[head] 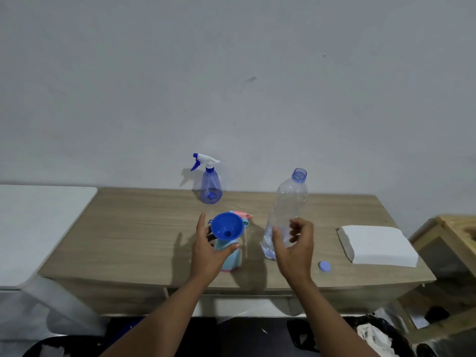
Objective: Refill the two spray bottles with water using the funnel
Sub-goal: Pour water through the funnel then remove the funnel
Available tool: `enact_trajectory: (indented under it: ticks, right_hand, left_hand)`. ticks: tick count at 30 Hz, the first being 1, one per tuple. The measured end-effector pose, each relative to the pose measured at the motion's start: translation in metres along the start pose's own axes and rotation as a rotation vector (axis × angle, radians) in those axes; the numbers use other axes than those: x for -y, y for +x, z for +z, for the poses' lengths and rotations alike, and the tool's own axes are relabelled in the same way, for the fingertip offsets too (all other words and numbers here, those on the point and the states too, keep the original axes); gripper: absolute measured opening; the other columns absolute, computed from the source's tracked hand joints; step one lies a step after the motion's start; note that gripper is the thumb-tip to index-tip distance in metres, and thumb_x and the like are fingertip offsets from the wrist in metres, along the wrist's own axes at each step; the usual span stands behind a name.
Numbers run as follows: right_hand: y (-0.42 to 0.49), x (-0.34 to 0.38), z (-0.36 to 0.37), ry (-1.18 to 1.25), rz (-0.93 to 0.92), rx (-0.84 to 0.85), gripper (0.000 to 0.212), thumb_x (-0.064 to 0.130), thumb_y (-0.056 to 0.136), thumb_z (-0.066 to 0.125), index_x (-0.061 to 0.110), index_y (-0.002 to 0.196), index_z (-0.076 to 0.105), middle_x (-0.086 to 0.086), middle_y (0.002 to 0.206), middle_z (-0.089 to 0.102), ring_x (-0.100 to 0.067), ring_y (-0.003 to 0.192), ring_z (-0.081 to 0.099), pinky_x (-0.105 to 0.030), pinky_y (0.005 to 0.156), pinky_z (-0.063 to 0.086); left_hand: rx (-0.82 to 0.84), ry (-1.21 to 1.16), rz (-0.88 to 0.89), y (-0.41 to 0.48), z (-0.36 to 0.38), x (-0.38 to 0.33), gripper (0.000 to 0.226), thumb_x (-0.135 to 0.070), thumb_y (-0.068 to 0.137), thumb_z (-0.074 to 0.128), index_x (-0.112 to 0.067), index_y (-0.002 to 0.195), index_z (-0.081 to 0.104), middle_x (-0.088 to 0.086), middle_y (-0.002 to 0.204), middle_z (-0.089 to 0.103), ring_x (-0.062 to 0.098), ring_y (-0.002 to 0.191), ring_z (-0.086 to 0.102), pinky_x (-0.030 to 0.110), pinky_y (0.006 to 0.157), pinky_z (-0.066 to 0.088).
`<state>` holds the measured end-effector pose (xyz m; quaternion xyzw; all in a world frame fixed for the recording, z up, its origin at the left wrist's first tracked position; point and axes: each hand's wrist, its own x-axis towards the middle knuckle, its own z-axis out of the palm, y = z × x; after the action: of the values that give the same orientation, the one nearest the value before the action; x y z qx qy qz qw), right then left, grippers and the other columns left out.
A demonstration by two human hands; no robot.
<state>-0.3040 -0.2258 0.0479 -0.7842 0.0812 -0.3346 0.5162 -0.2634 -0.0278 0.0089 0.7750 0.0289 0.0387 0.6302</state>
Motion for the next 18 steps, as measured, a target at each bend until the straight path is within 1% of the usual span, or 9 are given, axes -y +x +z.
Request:
enact_trajectory:
  ticks: [2, 4, 6, 8, 10, 12, 14, 15, 18]
  right_hand:
    - [-0.009, 0.005, 0.013, 0.016, 0.003, 0.218, 0.05, 0.022, 0.077, 0.084, 0.026, 0.115, 0.053, 0.007, 0.102, 0.058, -0.011, 0.088, 0.057, -0.014, 0.074, 0.045]
    - [-0.009, 0.011, 0.028, -0.002, 0.025, 0.409, 0.069, 0.036, 0.071, 0.087, 0.031, 0.127, 0.048, 0.012, 0.116, 0.056, -0.005, 0.101, 0.056, -0.013, 0.081, 0.046]
    - [-0.005, 0.017, 0.044, -0.011, 0.069, 0.549, 0.091, 0.045, 0.064, 0.089, 0.035, 0.138, 0.038, 0.016, 0.131, 0.05, 0.0, 0.116, 0.05, -0.012, 0.092, 0.043]
    - [-0.001, 0.022, 0.057, -0.002, 0.106, 0.639, 0.106, 0.047, 0.059, 0.091, 0.032, 0.145, 0.032, 0.015, 0.138, 0.045, 0.0, 0.123, 0.047, -0.014, 0.098, 0.041]
    - [0.002, 0.024, 0.066, 0.01, 0.124, 0.666, 0.109, 0.036, 0.058, 0.093, 0.025, 0.147, 0.031, 0.013, 0.136, 0.046, -0.002, 0.124, 0.047, -0.02, 0.102, 0.043]
    - [0.003, 0.023, 0.072, 0.015, 0.139, 0.658, 0.107, 0.022, 0.063, 0.092, 0.018, 0.15, 0.031, 0.012, 0.133, 0.048, -0.003, 0.123, 0.048, -0.02, 0.104, 0.043]
    - [0.003, 0.022, 0.075, 0.008, 0.135, 0.642, 0.104, 0.019, 0.065, 0.091, 0.018, 0.15, 0.031, 0.009, 0.134, 0.047, -0.003, 0.122, 0.048, -0.007, 0.099, 0.039]
    - [0.002, 0.022, 0.076, 0.001, 0.129, 0.629, 0.103, 0.021, 0.065, 0.092, 0.019, 0.149, 0.032, 0.007, 0.135, 0.046, -0.003, 0.122, 0.047, -0.003, 0.096, 0.037]
    - [0.001, 0.02, 0.076, 0.008, 0.121, 0.567, 0.101, 0.028, 0.063, 0.093, 0.024, 0.146, 0.035, 0.004, 0.133, 0.046, 0.001, 0.118, 0.049, -0.005, 0.095, 0.04]
  left_hand:
    - [-0.009, 0.036, -0.028, -0.001, 0.001, 0.004, 0.13, -0.023, 0.059, 0.094, -0.032, 0.155, 0.008, -0.01, 0.123, 0.056, 0.007, 0.111, 0.056, 0.031, 0.092, 0.049]
    - [-0.005, 0.078, -0.07, 0.001, 0.002, 0.011, 0.125, -0.02, 0.063, 0.092, -0.029, 0.156, 0.01, -0.007, 0.122, 0.058, 0.008, 0.111, 0.057, 0.03, 0.091, 0.048]
    - [0.007, 0.111, -0.099, 0.005, 0.003, 0.017, 0.106, -0.018, 0.067, 0.089, -0.027, 0.151, 0.024, -0.005, 0.122, 0.062, 0.012, 0.111, 0.059, 0.033, 0.092, 0.05]
    - [0.013, 0.104, -0.119, 0.009, 0.003, 0.02, 0.075, -0.017, 0.07, 0.085, -0.026, 0.135, 0.048, -0.005, 0.115, 0.067, 0.015, 0.106, 0.064, 0.039, 0.09, 0.055]
    - [0.018, 0.119, -0.112, 0.011, 0.003, 0.019, 0.042, -0.013, 0.074, 0.08, -0.022, 0.111, 0.063, -0.005, 0.101, 0.071, 0.017, 0.097, 0.068, 0.037, 0.081, 0.058]
    - [0.04, 0.136, -0.093, 0.01, 0.003, 0.016, 0.027, -0.01, 0.078, 0.077, -0.019, 0.102, 0.067, -0.005, 0.092, 0.072, 0.016, 0.09, 0.07, 0.028, 0.074, 0.056]
    - [0.055, 0.134, -0.088, 0.009, 0.003, 0.016, 0.023, -0.011, 0.081, 0.076, -0.017, 0.101, 0.067, -0.003, 0.093, 0.072, 0.013, 0.089, 0.07, 0.025, 0.072, 0.056]
    - [0.056, 0.131, -0.093, 0.009, 0.003, 0.017, 0.023, -0.012, 0.081, 0.076, -0.017, 0.101, 0.066, -0.003, 0.094, 0.072, 0.013, 0.089, 0.069, 0.027, 0.074, 0.058]
    - [0.049, 0.131, -0.082, 0.01, 0.004, 0.02, 0.028, -0.015, 0.079, 0.08, -0.02, 0.103, 0.066, -0.004, 0.097, 0.071, 0.01, 0.09, 0.068, 0.03, 0.078, 0.058]
